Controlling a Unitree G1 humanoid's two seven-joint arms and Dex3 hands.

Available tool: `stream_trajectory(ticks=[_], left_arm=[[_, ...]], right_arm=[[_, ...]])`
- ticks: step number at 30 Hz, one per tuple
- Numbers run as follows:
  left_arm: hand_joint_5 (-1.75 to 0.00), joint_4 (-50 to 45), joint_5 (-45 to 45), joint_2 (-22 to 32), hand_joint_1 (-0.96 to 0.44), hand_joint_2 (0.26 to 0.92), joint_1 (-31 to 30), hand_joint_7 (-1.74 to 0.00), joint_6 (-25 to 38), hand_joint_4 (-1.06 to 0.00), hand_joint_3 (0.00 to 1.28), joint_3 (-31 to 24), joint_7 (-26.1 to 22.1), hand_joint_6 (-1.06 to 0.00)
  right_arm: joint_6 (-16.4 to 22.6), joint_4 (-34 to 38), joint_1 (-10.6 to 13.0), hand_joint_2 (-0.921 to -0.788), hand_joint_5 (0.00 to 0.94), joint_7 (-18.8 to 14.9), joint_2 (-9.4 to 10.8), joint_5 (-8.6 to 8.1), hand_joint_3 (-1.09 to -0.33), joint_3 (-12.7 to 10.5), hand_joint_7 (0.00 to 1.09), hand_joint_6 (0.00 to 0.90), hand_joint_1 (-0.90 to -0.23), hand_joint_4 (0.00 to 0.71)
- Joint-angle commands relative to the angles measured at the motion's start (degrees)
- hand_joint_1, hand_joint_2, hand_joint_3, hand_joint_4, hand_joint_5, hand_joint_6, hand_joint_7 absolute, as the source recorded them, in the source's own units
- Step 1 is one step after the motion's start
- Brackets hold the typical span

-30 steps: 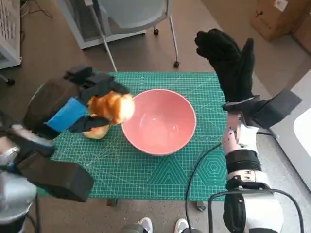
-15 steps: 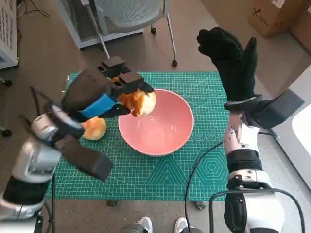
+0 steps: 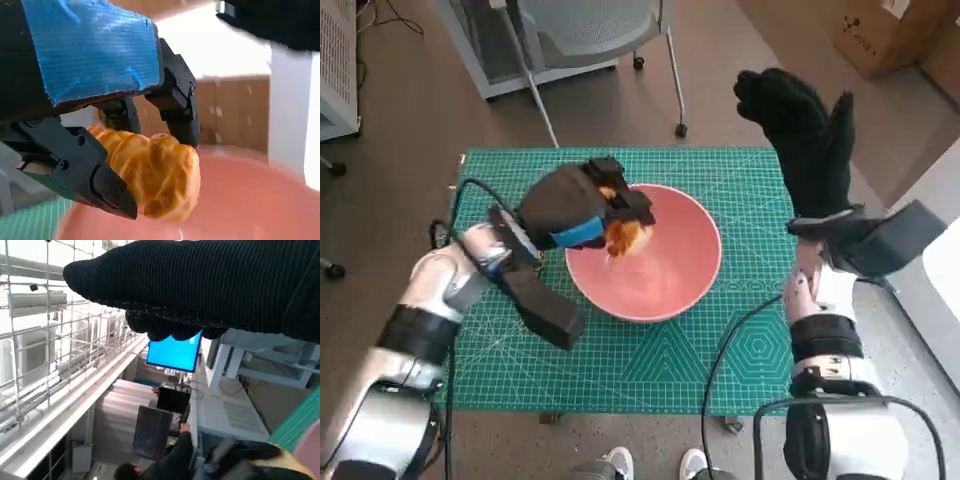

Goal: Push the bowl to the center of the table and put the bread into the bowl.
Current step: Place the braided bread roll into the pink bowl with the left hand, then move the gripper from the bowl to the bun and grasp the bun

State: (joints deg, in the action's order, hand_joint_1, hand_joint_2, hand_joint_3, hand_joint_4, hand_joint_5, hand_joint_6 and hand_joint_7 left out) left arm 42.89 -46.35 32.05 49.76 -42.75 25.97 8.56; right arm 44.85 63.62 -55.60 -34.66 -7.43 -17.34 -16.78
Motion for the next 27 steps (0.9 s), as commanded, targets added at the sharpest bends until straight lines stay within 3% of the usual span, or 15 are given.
stream_trajectory(ticks=[1, 4, 7, 13, 21, 27], left_arm=[[-0.26, 2.96, -0.65, -0.28, -0.17, 0.888, 2.24, -0.38, 0.22, -0.29, 0.02, 1.28, -1.78, -0.36], [-0.09, 3.05, -0.19, -0.07, -0.25, 0.869, 2.04, -0.23, 0.48, -0.17, 0.01, 1.35, -3.35, -0.22], [-0.03, 3.07, -0.35, 0.30, -0.32, 0.862, 1.96, -0.18, 0.26, -0.08, 0.00, 1.32, -3.51, -0.14], [0.00, 3.16, -2.81, 0.90, -0.42, 0.850, 1.73, -0.30, 0.52, -0.03, 0.00, 1.54, 0.71, -0.02], [0.00, 2.05, -3.07, 3.48, -0.51, 0.837, 0.49, -0.35, -1.92, -0.02, 0.00, 0.11, 6.26, 0.00], [-0.01, -1.51, 2.31, 7.01, -0.56, 0.830, -2.01, -0.37, -4.14, -0.03, 0.00, -3.88, 4.35, -0.02]], right_arm=[[-0.17, -0.22, 1.71, -0.921, 0.000, 1.07, -0.62, 0.70, -0.637, -0.01, 0.00, 0.482, -0.555, 0.355], [-0.49, -0.41, 1.74, -0.921, 0.000, 1.29, -0.35, 0.43, -0.634, 0.01, 0.00, 0.483, -0.560, 0.355], [-0.75, -0.53, 1.66, -0.921, 0.000, 1.54, -0.15, 0.39, -0.631, 0.10, 0.00, 0.483, -0.568, 0.354], [-0.73, -0.40, 1.40, -0.921, 0.000, 1.99, 0.10, 0.77, -0.631, 0.51, 0.00, 0.483, -0.564, 0.352], [-0.91, -0.23, 1.20, -0.921, 0.000, 2.14, 0.54, 0.76, -0.631, 1.09, 0.00, 0.483, -0.574, 0.352], [-1.79, -0.10, 1.01, -0.921, 0.000, 1.54, 0.87, 0.25, -0.627, 1.13, 0.00, 0.486, -0.583, 0.352]])
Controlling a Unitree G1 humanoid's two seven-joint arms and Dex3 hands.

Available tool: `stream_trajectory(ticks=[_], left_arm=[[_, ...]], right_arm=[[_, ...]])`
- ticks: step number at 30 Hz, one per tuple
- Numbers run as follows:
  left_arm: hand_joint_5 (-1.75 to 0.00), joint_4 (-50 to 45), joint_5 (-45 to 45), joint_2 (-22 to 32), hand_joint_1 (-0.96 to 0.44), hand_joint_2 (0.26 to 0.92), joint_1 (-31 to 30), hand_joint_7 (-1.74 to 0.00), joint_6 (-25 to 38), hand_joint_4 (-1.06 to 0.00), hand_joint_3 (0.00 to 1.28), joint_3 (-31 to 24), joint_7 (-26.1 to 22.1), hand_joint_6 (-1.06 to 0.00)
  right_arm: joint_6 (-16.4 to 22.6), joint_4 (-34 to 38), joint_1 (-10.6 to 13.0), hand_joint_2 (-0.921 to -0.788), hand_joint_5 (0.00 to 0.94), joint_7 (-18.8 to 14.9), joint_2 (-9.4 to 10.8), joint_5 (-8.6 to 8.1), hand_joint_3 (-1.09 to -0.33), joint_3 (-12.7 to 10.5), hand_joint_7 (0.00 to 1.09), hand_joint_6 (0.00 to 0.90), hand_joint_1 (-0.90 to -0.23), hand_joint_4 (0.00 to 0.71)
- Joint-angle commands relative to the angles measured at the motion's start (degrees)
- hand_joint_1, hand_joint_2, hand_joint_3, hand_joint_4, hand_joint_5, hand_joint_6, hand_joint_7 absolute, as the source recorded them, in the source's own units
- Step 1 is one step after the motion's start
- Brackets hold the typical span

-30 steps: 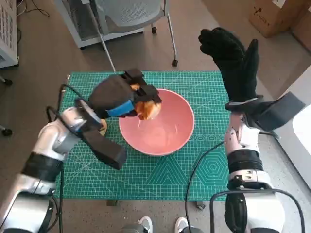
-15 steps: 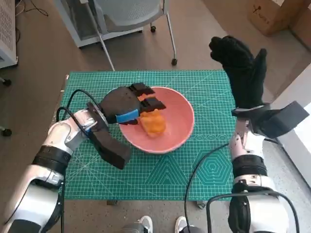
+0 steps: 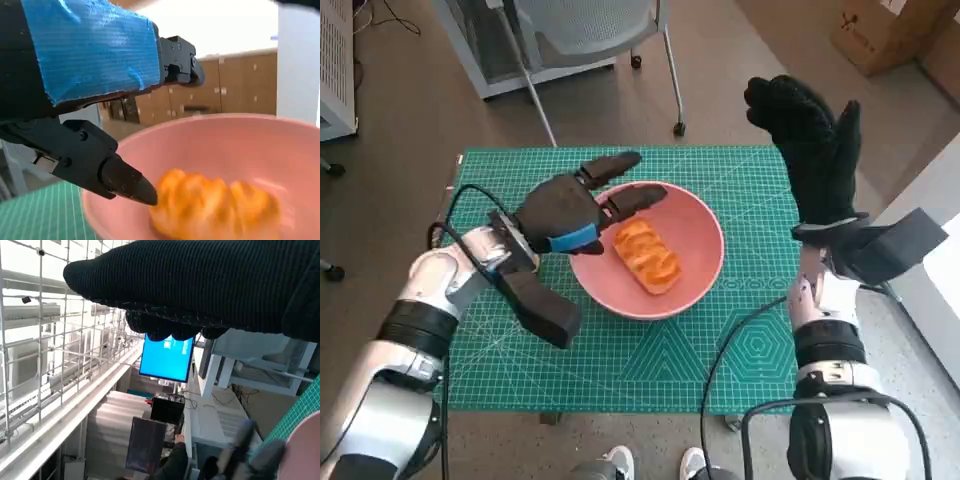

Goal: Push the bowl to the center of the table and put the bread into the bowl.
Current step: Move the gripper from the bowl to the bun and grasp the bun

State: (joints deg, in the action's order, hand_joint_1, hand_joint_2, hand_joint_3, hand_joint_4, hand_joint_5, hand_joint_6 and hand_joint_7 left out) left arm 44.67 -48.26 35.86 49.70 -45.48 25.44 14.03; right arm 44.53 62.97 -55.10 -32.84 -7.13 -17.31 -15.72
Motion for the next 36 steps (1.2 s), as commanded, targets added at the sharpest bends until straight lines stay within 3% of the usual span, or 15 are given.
stream_trajectory(ticks=[1, 6, 10, 17, 25, 36], left_arm=[[-0.01, -4.81, 6.11, 4.08, -0.56, 0.828, -2.86, -0.37, -1.45, -0.04, 0.00, -4.62, -2.46, -0.03], [-0.03, -14.33, 15.39, 7.63, -0.55, 0.795, -8.60, -0.40, 1.27, -0.08, 0.00, -11.06, -9.54, -0.09], [-0.03, -28.42, 26.07, 9.96, -0.51, 0.776, -16.74, -0.40, 10.27, -0.10, 0.00, -18.94, -17.00, -0.11], [0.00, -41.53, 35.50, 10.75, -0.47, 0.787, -26.06, -0.47, 21.12, -0.08, 0.01, -28.76, -22.38, -0.04], [-0.01, -44.48, 36.06, 11.91, -0.50, 0.782, -31.45, -0.49, 24.07, -0.08, 0.00, -33.58, -26.55, -0.02], [0.00, -46.14, 35.29, 13.18, -0.47, 0.727, -36.04, -0.40, 29.73, -0.10, 0.00, -33.93, -33.46, -0.08]], right_arm=[[-1.63, 0.58, 0.49, -0.921, 0.000, -0.54, 0.62, 0.06, -0.627, 0.01, 0.00, 0.487, -0.583, 0.352], [-1.94, 0.48, 0.55, -0.921, 0.000, -1.40, 0.95, -0.42, -0.626, -0.18, 0.01, 0.496, -0.578, 0.352], [-2.32, 0.72, 0.48, -0.921, 0.000, -2.20, 1.26, -1.03, -0.626, -0.52, 0.01, 0.503, -0.571, 0.351], [-3.43, 1.72, -0.23, -0.921, 0.001, -3.19, 1.66, -1.62, -0.623, -1.05, 0.01, 0.511, -0.563, 0.352], [-3.96, 1.99, -0.70, -0.921, 0.001, -3.89, 2.27, -1.38, -0.611, -1.38, 0.01, 0.514, -0.564, 0.353], [-4.07, 2.47, -1.00, -0.921, 0.001, -4.08, 2.36, -0.87, -0.614, -1.35, 0.01, 0.511, -0.569, 0.355]])
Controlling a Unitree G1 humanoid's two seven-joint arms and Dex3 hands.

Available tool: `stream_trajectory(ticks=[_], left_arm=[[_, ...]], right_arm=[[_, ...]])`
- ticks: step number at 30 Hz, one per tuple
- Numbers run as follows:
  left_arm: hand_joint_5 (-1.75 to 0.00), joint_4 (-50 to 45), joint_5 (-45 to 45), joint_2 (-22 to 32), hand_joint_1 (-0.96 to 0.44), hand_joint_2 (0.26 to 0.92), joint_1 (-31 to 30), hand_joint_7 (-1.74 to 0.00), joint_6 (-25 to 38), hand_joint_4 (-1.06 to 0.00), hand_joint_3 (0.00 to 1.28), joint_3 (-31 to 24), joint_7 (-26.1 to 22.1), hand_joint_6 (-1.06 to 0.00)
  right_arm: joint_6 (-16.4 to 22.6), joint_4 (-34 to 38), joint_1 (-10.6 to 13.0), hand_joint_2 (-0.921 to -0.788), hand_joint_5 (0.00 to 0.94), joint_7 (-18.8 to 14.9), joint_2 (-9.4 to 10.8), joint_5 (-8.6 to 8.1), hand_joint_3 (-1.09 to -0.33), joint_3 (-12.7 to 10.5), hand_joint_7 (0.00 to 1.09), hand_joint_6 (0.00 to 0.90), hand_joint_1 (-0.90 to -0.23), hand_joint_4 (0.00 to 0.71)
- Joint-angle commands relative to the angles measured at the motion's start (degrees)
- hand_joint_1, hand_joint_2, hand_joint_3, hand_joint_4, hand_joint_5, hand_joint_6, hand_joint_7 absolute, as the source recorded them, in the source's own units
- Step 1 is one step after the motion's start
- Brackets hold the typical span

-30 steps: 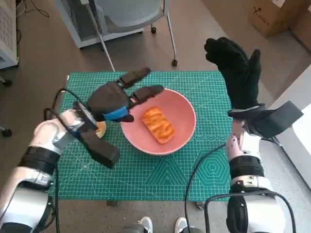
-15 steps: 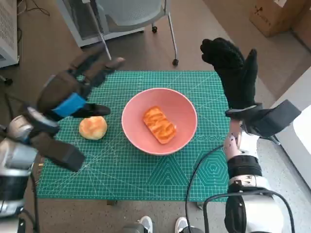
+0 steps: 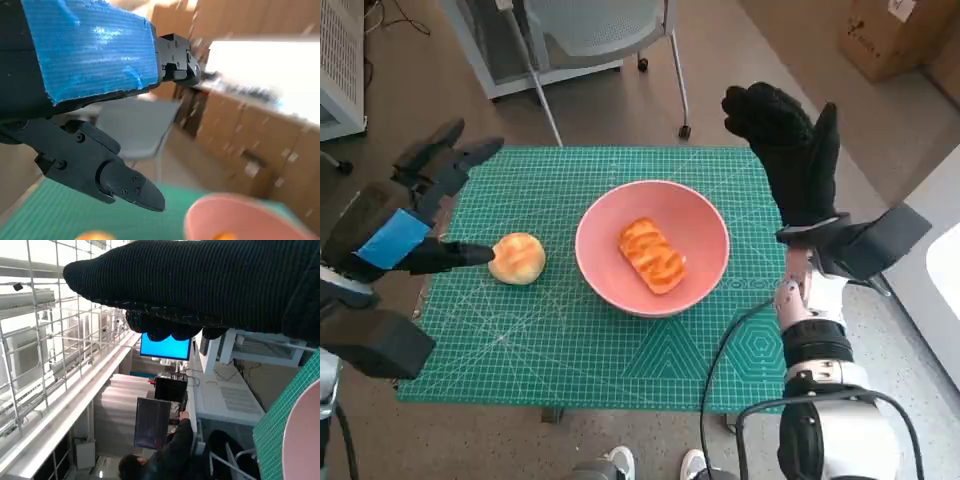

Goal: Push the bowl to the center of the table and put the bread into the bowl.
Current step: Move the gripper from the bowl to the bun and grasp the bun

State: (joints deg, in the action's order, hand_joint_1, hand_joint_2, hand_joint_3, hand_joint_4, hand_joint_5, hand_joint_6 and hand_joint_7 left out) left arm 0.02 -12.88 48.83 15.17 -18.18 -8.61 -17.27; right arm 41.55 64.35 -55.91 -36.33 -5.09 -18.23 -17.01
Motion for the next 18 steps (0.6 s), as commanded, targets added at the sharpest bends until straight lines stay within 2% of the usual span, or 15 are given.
stream_trajectory(ticks=[1, 9, 18], left_arm=[[0.00, -1.45, -0.20, 0.10, -0.46, 0.722, -1.68, -0.37, 2.90, -0.10, 0.00, 0.22, -2.48, -0.10], [0.00, 2.07, -1.73, -0.43, -0.40, 0.714, -1.60, -0.19, 6.65, -0.09, 0.00, 3.25, -5.78, -0.18], [0.00, 7.25, -5.48, -2.42, -0.32, 0.721, 1.31, -0.09, 11.49, -0.07, 0.00, 8.72, -6.96, -0.21]], right_arm=[[-1.15, 1.11, -0.22, -0.921, 0.002, -0.63, 0.31, 0.03, -0.614, -0.08, 0.01, 0.511, -0.569, 0.356], [-0.87, 0.85, 0.01, -0.921, 0.004, -0.73, -0.05, 0.23, -0.608, -0.01, 0.01, 0.512, -0.578, 0.362], [-0.27, 0.43, 0.51, -0.921, 0.003, -0.15, -0.56, 0.90, -0.608, 0.16, 0.01, 0.513, -0.577, 0.364]])
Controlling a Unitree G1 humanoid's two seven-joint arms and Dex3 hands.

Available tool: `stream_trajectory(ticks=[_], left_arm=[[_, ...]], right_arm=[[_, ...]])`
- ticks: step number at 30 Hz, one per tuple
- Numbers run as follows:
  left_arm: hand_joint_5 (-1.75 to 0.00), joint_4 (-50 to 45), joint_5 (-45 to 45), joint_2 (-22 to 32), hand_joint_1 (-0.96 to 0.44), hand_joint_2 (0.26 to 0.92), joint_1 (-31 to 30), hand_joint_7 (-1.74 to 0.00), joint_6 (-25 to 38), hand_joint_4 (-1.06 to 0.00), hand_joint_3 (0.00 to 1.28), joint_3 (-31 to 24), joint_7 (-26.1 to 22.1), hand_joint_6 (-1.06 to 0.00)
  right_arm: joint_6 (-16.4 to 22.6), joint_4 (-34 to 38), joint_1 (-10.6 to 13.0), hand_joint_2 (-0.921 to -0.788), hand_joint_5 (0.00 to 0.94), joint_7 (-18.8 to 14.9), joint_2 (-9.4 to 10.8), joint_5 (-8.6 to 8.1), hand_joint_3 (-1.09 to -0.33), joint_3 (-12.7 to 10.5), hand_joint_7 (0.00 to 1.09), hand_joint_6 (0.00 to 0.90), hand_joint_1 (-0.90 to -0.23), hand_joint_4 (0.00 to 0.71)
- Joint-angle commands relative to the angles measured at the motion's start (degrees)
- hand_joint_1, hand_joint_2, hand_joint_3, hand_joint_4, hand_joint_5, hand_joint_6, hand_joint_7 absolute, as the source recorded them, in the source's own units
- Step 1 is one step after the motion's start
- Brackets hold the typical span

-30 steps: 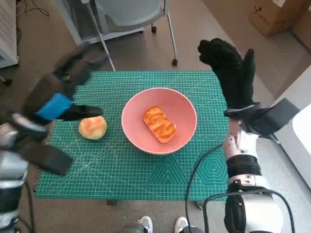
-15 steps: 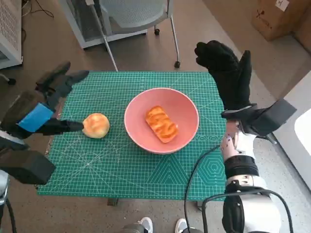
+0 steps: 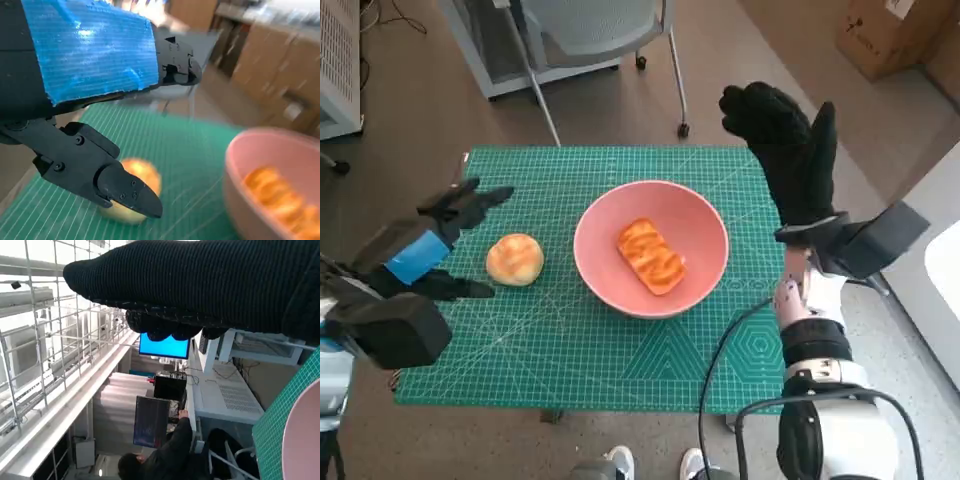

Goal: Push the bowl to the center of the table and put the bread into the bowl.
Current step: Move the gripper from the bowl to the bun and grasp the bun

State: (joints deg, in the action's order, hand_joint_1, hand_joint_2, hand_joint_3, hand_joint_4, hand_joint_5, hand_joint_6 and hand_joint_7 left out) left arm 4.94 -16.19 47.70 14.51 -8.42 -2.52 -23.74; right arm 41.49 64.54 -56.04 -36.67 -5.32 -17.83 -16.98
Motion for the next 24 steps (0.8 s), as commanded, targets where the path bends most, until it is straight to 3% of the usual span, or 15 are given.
stream_trajectory(ticks=[1, 15, 24], left_arm=[[0.00, 2.83, -2.61, -1.51, -0.31, 0.722, 2.29, -0.08, 1.95, -0.07, 0.00, 3.13, -0.43, -0.22], [0.00, 18.07, -14.94, -5.33, -0.30, 0.726, 9.67, -0.05, -1.38, -0.08, 0.00, 13.05, 8.26, -0.26], [-0.01, 23.96, -22.75, -6.80, -0.28, 0.725, 12.40, -0.04, -1.94, -0.14, 0.00, 18.43, 14.59, -0.34]], right_arm=[[-0.17, 0.17, 0.72, -0.921, 0.003, 0.22, -0.38, 0.53, -0.608, 0.13, 0.01, 0.513, -0.576, 0.364], [0.60, -2.52, 3.41, -0.921, 0.001, -0.23, -1.91, 0.41, -0.605, 0.27, 0.00, 0.512, -0.572, 0.364], [0.63, -4.96, 5.52, -0.921, 0.004, 0.20, -2.92, 0.53, -0.606, 0.43, 0.00, 0.508, -0.578, 0.371]])
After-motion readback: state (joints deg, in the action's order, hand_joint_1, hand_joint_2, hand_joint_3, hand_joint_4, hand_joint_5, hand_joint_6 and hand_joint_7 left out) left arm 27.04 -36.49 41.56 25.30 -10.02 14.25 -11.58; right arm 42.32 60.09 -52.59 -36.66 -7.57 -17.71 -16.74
